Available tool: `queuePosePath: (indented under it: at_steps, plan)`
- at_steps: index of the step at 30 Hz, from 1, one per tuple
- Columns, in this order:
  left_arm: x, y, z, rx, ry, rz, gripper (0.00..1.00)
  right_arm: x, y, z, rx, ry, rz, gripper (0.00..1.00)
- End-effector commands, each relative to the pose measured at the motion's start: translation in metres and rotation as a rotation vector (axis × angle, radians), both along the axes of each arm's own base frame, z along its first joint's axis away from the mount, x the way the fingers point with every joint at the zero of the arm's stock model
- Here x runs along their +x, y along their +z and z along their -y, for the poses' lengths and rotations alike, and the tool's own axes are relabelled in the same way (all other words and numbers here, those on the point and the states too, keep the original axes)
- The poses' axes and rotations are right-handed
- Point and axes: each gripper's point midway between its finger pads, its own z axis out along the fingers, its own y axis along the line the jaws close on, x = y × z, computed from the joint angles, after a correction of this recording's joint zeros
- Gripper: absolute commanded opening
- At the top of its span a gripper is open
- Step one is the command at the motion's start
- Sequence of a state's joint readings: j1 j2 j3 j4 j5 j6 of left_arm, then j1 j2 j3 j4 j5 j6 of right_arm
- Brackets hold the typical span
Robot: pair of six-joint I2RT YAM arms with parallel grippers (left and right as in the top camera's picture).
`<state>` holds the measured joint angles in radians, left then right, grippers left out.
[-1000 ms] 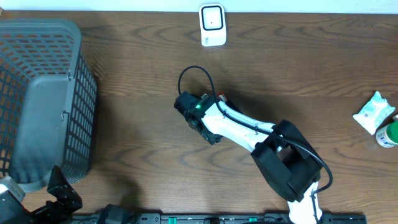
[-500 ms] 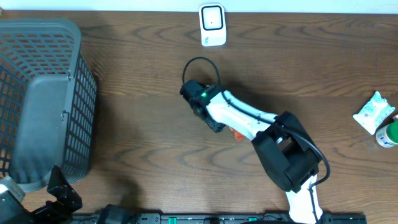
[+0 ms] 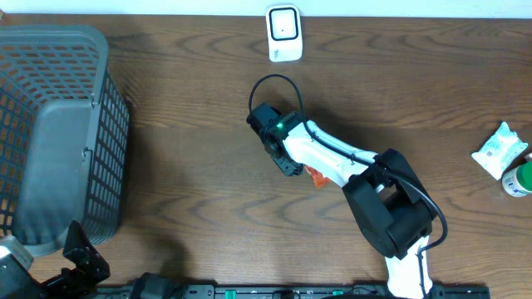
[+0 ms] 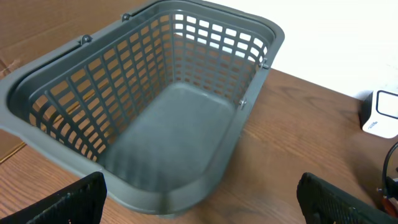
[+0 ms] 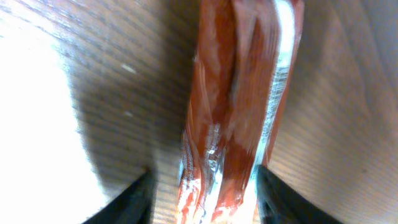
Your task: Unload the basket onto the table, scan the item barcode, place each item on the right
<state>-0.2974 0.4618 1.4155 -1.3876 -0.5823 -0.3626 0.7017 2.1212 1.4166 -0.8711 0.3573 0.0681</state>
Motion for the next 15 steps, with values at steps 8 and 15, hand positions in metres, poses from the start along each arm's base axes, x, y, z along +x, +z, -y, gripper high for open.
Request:
queuePosePath:
  at_steps: [8,15]
  plan:
    - [-0.001,0.002,-0.001,0.009,0.002,0.002,0.98,-0.113,-0.11,0.076,-0.193,-0.062,-0.435,0.16]
    - [-0.001,0.002,-0.001,0.009,0.002,0.002,0.98,-0.107,-0.091,0.05,-0.099,-0.081,-0.466,0.01]
